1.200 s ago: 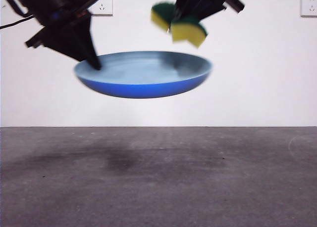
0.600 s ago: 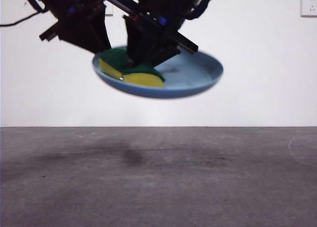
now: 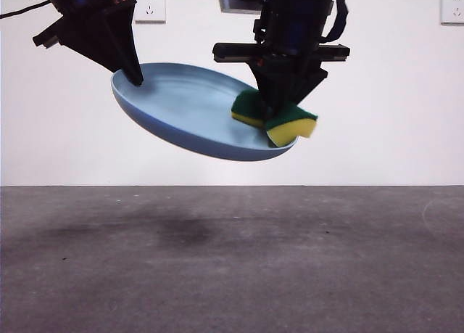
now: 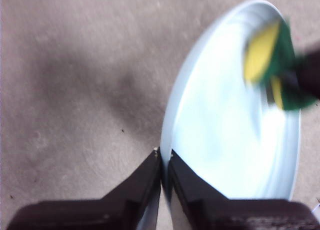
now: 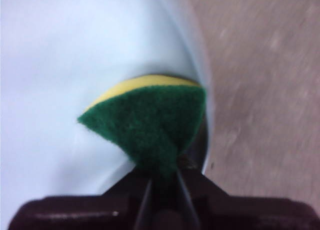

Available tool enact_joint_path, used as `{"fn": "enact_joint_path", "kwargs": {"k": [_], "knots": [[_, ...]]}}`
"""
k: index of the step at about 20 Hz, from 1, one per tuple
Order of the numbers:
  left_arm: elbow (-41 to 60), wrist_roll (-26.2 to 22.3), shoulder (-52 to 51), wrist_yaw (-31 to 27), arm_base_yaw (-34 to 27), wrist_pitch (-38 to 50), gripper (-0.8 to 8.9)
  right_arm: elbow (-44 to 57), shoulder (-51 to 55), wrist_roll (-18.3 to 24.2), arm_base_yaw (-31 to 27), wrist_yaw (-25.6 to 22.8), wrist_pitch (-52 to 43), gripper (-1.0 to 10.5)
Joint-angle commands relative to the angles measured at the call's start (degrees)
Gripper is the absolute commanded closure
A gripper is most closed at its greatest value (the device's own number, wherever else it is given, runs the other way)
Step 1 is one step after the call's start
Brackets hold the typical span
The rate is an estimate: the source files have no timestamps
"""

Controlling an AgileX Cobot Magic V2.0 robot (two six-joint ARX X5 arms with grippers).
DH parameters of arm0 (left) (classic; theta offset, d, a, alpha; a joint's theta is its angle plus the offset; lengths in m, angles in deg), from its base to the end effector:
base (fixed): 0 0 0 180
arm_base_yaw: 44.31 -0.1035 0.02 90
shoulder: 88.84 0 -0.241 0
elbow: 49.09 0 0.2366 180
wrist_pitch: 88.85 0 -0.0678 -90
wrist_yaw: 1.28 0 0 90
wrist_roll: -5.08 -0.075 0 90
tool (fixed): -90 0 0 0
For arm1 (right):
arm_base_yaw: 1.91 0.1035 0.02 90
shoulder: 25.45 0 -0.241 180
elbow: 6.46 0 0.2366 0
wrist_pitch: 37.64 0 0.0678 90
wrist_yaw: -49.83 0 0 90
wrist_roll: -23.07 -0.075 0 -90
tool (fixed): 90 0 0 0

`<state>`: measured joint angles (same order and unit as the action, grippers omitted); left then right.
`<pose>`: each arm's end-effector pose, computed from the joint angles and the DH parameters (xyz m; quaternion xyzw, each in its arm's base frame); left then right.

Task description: Pick up the plate,pick up the cloth,clean the plate with the cloth

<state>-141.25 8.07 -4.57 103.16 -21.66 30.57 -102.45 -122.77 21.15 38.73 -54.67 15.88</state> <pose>0.2839 -0.1387 0.2641 0.0096 0.4499 -0.2734 0.8501 0.2915 0.2255 0.2222 -0.1987 0.4116 0.1939 0.8681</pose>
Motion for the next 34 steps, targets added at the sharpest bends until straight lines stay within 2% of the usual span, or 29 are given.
{"fn": "enact_joint_path", "kwargs": {"k": [1, 6, 9, 11, 12, 14, 16, 17, 19, 20, 22, 23, 26, 27, 28, 30, 31, 32, 34], "knots": [[-0.26, -2.56, -0.46, 2.62, 1.11, -0.37, 8.22, 0.83, -0.92, 0.07, -0.02, 1.49, -6.05, 9.6], [-0.26, -3.06, -0.46, 2.56, 1.36, 0.96, 8.22, 0.83, -0.94, -1.95, -0.02, 19.3, -10.29, 9.6], [-0.26, -2.69, -0.46, 2.25, 1.33, 3.21, 8.22, 0.83, -0.94, -1.9, 0.37, 30.8, -8.61, 9.6], [-0.26, -1.49, -0.46, 2.1, 1.25, 4.9, 8.22, 0.83, -0.94, -1.38, 0.37, 36.09, -5.09, 9.6], [-0.26, -1.36, -0.46, 2.12, 1.25, 5.46, 8.22, 0.83, -0.94, -0.81, 0.37, 36.74, -2.99, 9.6], [-0.26, -1.25, -0.46, 2.12, 1.25, 5.75, 8.22, 0.83, -0.94, 1.27, 0.35, 34.91, 3.43, 9.6], [-0.26, -1.27, -0.46, 2.12, 1.25, 5.07, 8.22, 0.83, -0.94, 2.01, 0.35, 25.31, 9.29, 9.6], [-0.26, -1.29, -0.46, 2.14, 1.25, 4.44, 8.22, 0.83, -0.94, 1.99, 0.35, 18.43, 11.28, 9.6], [-0.26, -1.62, -0.46, 2.25, 1.25, 2.47, 8.22, 0.83, -0.94, 1.92, 0.35, 6.34, 11.98, 9.6], [-0.26, -1.79, -0.46, 2.29, 1.25, 1.44, 8.22, 0.83, -0.94, 1.81, 0.35, 2.01, 11.34, 9.6], [-0.26, -2.19, -0.46, 2.82, 1.31, 0.28, 8.22, 0.83, -0.94, 1.77, 0.35, -2.4, 8.98, 9.6], [-0.26, -2.38, -0.46, 3.32, 1.38, -0.17, 8.22, 0.83, -0.94, 1.79, 0.33, -2.89, 7.13, 9.6], [-0.26, -3.19, -0.46, 5.7, 1.42, -0.96, 8.22, 0.83, -0.94, 1.77, 0.35, -1.11, 0.28, 9.6], [-0.26, -3.19, -0.46, 6.19, 1.68, -1.01, 8.22, 0.83, -0.94, 1.75, 0.35, 1.11, -2.71, 9.6], [-0.26, -3.23, -0.46, 6.34, 2.03, -0.87, 8.22, 0.83, -0.94, 1.75, 0.35, 4.68, -5.77, 9.6], [-0.26, -3.28, -0.46, 6.16, 2.4, 0.09, 8.22, 0.83, -0.94, 1.22, 0.35, 16.7, -10.69, 9.6], [-0.26, -3.28, -0.44, 4.85, 2.38, 0.96, 8.22, 0.83, -0.94, 0.57, 0.35, 22.6, -11.67, 9.6], [-0.26, -3.37, -0.42, 2.16, 2.38, 1.36, 8.22, 0.83, -0.94, -0.42, 0.35, 25.62, -11.58, 9.6], [-0.24, -5.05, 0.44, -6.91, 2.27, 1.25, 8.22, 0.83, -0.15, -2.01, 0.35, 27.8, -8.98, 9.6]]}}
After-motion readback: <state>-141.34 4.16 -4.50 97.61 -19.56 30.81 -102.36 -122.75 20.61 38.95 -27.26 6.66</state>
